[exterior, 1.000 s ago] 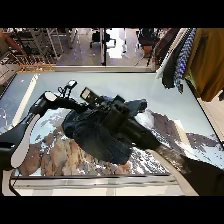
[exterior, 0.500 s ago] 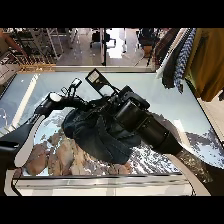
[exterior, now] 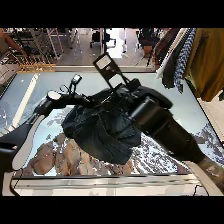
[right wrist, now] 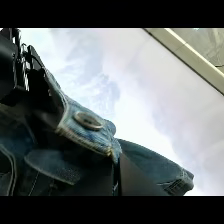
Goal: Fold the clothes and pants, and hang the long-sleeved shirts on hangers.
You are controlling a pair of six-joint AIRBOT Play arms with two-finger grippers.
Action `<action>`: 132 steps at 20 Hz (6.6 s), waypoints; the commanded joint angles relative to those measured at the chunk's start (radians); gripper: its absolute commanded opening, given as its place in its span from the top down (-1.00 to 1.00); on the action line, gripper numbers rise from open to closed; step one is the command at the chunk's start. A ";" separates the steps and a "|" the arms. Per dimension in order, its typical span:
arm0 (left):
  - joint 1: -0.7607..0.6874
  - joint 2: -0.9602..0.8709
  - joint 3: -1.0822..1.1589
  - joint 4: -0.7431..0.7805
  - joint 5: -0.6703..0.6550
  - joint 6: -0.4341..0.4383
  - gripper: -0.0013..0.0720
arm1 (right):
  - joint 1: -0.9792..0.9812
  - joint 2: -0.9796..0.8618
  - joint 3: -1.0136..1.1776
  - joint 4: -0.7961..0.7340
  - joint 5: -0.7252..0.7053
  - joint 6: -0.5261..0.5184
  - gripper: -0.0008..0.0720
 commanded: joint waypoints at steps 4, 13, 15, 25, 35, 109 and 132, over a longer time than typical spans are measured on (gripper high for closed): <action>0.019 0.385 0.031 -0.082 -0.115 -0.136 0.90 | -0.001 0.198 0.001 -0.209 0.204 0.104 0.90; -0.032 0.520 0.240 -0.125 -0.052 -0.469 0.90 | 0.000 0.406 0.150 -0.056 -0.090 0.177 0.90; -0.032 0.461 0.240 0.056 -0.117 -0.688 0.89 | -0.001 0.333 0.140 -0.062 -0.016 0.171 0.90; 0.195 0.354 0.095 0.570 -0.877 -0.898 0.61 | -0.001 -0.142 0.080 -0.061 0.005 0.054 0.91; 0.896 0.814 -0.466 1.084 -0.426 -0.980 -0.94 | -0.051 -0.159 0.080 0.056 -0.078 0.029 0.90; 0.445 0.529 -0.355 -0.073 -0.894 -0.086 0.89 | -0.149 -0.163 0.126 0.153 -0.075 0.064 0.90; 0.370 0.438 -0.188 -0.006 -0.738 -0.057 0.89 | -0.130 -0.105 0.132 0.352 -0.035 -0.073 0.90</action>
